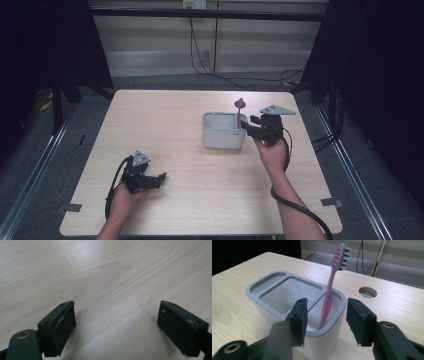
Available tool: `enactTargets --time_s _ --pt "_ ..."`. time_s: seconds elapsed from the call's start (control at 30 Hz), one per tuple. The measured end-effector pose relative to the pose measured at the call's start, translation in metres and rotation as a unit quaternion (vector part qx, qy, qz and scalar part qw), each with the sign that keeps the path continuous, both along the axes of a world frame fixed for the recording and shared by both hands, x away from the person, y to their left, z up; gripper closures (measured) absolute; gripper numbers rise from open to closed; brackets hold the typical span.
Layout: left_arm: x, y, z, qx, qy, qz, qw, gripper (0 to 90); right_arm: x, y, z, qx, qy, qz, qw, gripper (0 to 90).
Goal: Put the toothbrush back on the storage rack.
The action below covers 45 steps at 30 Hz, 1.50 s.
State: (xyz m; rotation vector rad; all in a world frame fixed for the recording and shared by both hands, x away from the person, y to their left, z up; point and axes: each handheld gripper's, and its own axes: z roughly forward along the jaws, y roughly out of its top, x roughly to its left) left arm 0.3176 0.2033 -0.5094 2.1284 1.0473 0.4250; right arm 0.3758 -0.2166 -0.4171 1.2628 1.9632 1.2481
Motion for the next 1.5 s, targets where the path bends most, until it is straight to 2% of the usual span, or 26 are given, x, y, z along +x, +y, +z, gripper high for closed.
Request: enactTargets --time_s 0.17,0.43,0.97,1.5 --pt "0.000 0.000 0.000 0.001 -0.001 0.000 1.0000 14.7 -0.002 -0.001 0.001 0.003 -0.003 -0.002 1.0000 42.6" --pt "0.000 0.000 0.000 0.001 -0.002 0.002 1.0000 14.7 -0.003 0.003 0.001 0.003 0.004 0.012 0.9999 32.4" --pt "0.000 0.000 0.000 0.001 -0.002 0.001 1.0000 14.7 -0.013 0.002 0.002 -0.008 0.015 0.020 0.9997 24.0" --pt "0.000 0.000 0.000 0.000 -0.002 0.001 1.0000 14.7 -0.027 -0.008 -0.001 -0.018 0.026 0.031 0.9990 21.3"
